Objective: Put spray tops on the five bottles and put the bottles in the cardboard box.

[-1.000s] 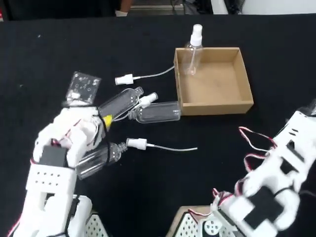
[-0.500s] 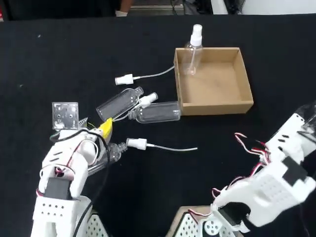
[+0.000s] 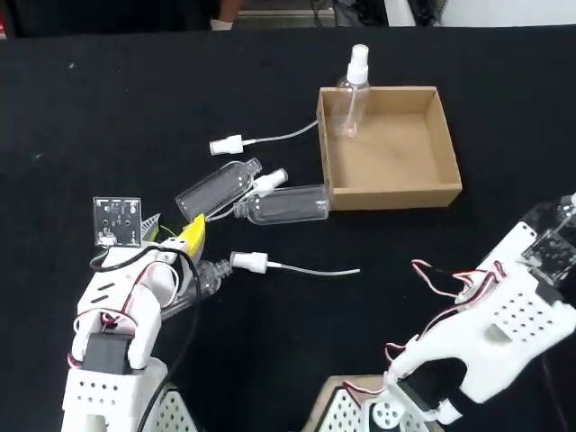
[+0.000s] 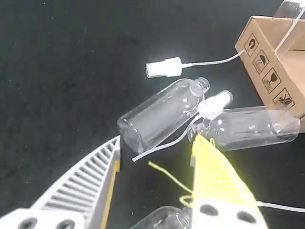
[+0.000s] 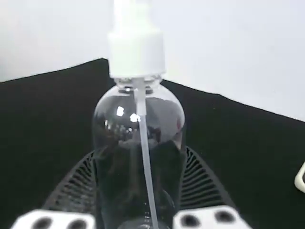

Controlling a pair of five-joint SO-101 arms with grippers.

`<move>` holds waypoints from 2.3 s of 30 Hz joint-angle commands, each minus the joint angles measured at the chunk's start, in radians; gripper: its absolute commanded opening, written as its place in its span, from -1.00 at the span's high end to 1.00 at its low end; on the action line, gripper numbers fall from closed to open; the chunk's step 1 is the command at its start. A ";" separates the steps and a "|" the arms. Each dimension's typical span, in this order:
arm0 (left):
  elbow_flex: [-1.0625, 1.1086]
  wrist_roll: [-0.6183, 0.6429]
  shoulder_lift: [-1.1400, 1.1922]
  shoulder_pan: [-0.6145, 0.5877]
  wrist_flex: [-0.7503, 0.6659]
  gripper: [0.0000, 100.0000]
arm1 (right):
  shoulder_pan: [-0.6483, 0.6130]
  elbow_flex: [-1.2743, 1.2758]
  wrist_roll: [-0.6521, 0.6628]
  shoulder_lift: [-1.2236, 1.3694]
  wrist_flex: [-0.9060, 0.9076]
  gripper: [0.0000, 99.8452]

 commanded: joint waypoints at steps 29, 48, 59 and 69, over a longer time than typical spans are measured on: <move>0.004 0.000 -0.009 0.001 -0.017 0.54 | -0.046 0.124 0.006 -0.081 -0.226 0.34; 0.007 -0.002 -0.012 -0.001 -0.012 0.54 | -0.048 0.036 0.005 -0.470 0.494 0.37; 0.007 -0.002 -0.012 -0.001 -0.012 0.54 | -0.035 0.030 0.006 -0.470 0.494 0.97; 0.007 -0.002 -0.015 -0.001 -0.012 0.54 | -0.008 0.048 -0.051 -0.673 0.532 0.98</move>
